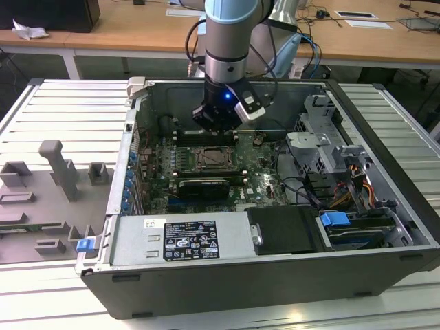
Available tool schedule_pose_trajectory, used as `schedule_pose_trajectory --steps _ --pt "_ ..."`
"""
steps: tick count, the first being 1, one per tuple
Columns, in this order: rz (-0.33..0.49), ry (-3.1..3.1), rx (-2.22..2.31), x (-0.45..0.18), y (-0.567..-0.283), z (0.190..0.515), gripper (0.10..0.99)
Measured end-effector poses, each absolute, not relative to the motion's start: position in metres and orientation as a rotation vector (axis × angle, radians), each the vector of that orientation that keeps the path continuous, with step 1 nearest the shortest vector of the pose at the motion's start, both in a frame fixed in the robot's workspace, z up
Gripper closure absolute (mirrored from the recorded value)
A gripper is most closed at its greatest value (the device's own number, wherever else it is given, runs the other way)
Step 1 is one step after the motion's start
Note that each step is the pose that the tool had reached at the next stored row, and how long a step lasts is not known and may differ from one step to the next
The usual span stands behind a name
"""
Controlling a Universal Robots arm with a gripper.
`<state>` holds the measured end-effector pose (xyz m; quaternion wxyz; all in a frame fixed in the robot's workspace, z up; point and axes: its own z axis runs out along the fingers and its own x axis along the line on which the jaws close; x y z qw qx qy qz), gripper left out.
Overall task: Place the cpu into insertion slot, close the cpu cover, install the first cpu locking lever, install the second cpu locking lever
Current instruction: 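Install the first cpu locking lever, then install the second cpu locking lever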
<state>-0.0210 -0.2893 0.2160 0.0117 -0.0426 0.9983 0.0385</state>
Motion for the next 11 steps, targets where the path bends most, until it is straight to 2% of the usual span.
schedule_pose_trajectory --steps 11 --pt "0.12 3.113 -0.133 -0.021 -0.2942 0.216 0.98"
